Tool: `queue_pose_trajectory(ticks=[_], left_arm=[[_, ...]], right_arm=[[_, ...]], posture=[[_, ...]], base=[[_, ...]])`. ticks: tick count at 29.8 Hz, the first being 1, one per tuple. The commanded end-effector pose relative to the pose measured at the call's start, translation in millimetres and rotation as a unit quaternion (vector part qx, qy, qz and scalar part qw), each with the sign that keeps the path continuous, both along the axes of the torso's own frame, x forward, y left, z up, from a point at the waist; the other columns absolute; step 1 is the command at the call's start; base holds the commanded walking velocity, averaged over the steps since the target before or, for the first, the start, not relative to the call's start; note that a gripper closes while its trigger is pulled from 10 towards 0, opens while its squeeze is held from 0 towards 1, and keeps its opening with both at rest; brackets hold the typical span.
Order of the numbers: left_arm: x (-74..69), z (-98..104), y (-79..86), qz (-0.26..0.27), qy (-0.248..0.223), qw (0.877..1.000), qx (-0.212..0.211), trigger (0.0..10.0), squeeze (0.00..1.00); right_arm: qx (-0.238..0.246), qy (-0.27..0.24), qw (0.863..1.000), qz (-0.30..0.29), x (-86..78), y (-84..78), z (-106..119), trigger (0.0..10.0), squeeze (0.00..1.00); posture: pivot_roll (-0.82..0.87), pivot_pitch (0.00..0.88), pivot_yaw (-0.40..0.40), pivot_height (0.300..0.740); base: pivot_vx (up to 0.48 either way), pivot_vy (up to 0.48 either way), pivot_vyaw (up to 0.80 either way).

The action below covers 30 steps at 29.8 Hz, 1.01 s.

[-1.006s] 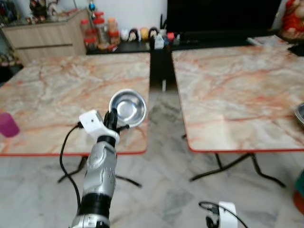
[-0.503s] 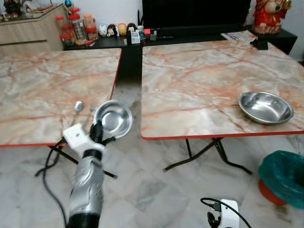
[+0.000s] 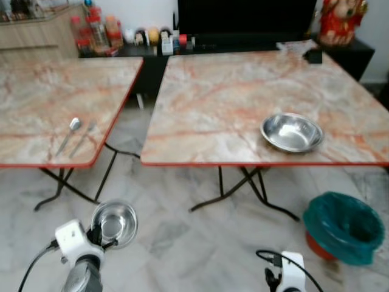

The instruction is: Setting the table

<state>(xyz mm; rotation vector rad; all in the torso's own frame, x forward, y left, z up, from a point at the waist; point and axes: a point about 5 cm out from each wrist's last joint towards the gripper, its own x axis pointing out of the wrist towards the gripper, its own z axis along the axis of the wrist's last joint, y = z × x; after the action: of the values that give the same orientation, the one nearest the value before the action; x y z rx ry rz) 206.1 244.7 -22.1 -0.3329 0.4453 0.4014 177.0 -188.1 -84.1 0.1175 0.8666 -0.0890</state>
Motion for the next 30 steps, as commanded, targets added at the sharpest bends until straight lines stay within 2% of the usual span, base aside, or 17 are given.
queue_pose_trajectory(ticks=[1, 6, 7, 10, 13, 17, 22, 30], left_arm=[[-12.7, -19, 1.4, -0.004, 0.053, 0.999, -0.009, 10.0, 0.00], [-39.5, -47, -2.0, -0.033, 0.148, 0.988, -0.006, 10.0, 0.00], [-50.2, -54, -4.1, -0.041, 0.178, 0.983, -0.004, 10.0, 0.00], [-69.2, -66, -6.2, -0.054, 0.229, 0.972, 0.001, 10.0, 0.00], [-75.3, -70, -7.7, -0.054, 0.248, 0.967, 0.002, 10.0, 0.00], [-73.1, -71, -12.1, -0.061, 0.246, 0.967, -0.001, 10.0, 0.00], [-63.2, -69, -16.8, -0.068, 0.238, 0.969, 0.000, 10.0, 0.00], [-59.1, -68, -16.6, -0.075, 0.238, 0.968, 0.008, 10.0, 0.00]], right_arm=[[0.003, 0.003, 1.000, 0.001, -0.4, 1.4, -1, 10.0, 0.00], [0.004, 0.002, 1.000, 0.001, 0.3, 1.7, 0, 10.0, 0.00], [0.004, 0.001, 1.000, -0.001, 0.2, 0.9, 0, 10.0, 0.00], [0.004, 0.000, 1.000, -0.004, 0.0, -1.2, 0, 10.0, 0.00], [0.004, 0.002, 1.000, -0.005, -0.2, -2.2, 0, 10.0, 0.00], [0.003, 0.003, 1.000, -0.005, -0.1, -3.5, 0, 10.0, 0.00], [0.003, 0.001, 1.000, -0.001, 2.5, -2.2, 1, 10.0, 0.00], [0.001, 0.002, 1.000, 0.000, 3.5, -2.4, 2, 10.0, 0.00]], posture=[[0.06, 0.069, 0.040, 0.740], [0.04, 0.065, 0.042, 0.740], [0.04, 0.063, 0.042, 0.740], [0.03, 0.062, 0.039, 0.740], [0.03, 0.062, 0.035, 0.740], [0.03, 0.061, 0.032, 0.740], [0.03, 0.057, 0.027, 0.740], [0.03, 0.052, 0.029, 0.740]], base=[[0.000, 0.000, 0.00], [0.000, 0.000, 0.00], [0.000, 0.000, 0.00], [0.000, 0.000, 0.00], [0.000, 0.000, 0.00], [0.000, 0.000, 0.00], [0.263, 0.000, 0.00], [0.295, 0.000, 0.00]])
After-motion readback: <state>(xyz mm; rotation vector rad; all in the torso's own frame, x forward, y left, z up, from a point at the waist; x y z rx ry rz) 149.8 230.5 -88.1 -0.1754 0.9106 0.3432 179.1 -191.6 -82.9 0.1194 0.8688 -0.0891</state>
